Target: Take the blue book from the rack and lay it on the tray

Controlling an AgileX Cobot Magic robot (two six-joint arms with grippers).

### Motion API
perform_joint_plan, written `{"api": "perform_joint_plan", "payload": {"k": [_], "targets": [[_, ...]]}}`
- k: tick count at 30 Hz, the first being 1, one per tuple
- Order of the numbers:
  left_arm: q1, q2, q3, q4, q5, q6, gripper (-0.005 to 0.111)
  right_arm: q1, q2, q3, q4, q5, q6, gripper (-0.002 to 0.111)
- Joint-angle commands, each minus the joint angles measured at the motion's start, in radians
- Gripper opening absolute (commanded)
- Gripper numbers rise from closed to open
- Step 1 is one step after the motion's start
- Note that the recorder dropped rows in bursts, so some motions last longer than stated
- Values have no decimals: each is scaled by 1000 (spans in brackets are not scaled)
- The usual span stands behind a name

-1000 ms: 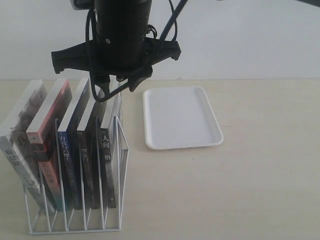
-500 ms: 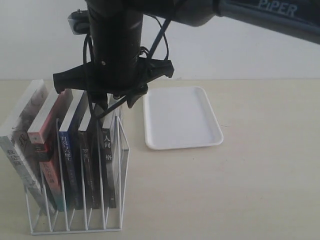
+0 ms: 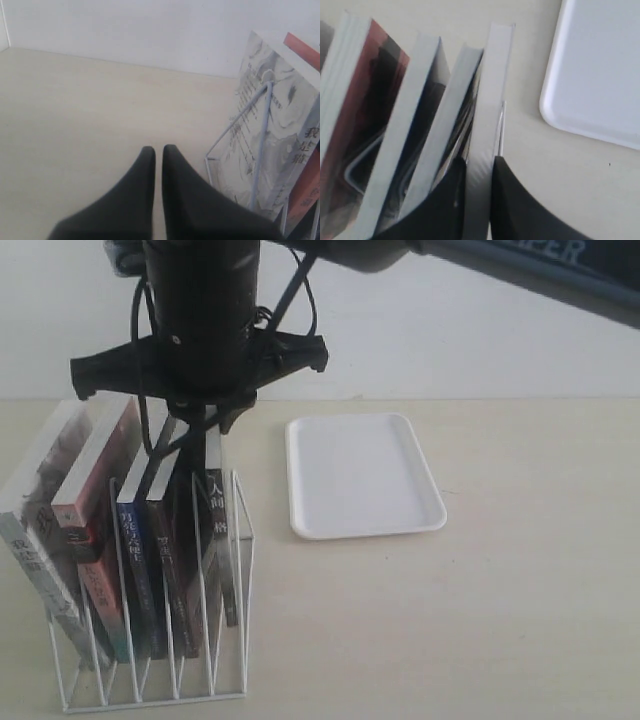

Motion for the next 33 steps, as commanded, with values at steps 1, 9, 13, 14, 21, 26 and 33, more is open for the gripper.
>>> {"api": "perform_joint_plan", "payload": {"k": [1, 9, 13, 14, 21, 26, 33], "targets": [[3, -2, 3, 4, -1, 5, 5, 17, -22, -64, -8, -22, 10, 0], [3, -2, 3, 4, -1, 5, 5, 22, -43, -69, -12, -22, 18, 0], [3, -2, 3, 4, -1, 5, 5, 22, -55, -69, -12, -22, 18, 0], [3, -2, 3, 4, -1, 5, 5, 22, -62, -69, -12, -22, 18, 0], [3, -2, 3, 4, -1, 5, 5, 22, -75, -69, -5, -22, 22, 0], [3, -2, 3, 4, -1, 5, 5, 22, -73, -66, -7, -22, 19, 0], [3, -2, 3, 4, -1, 5, 5, 22, -71, -17, -7, -22, 32, 0]]}}
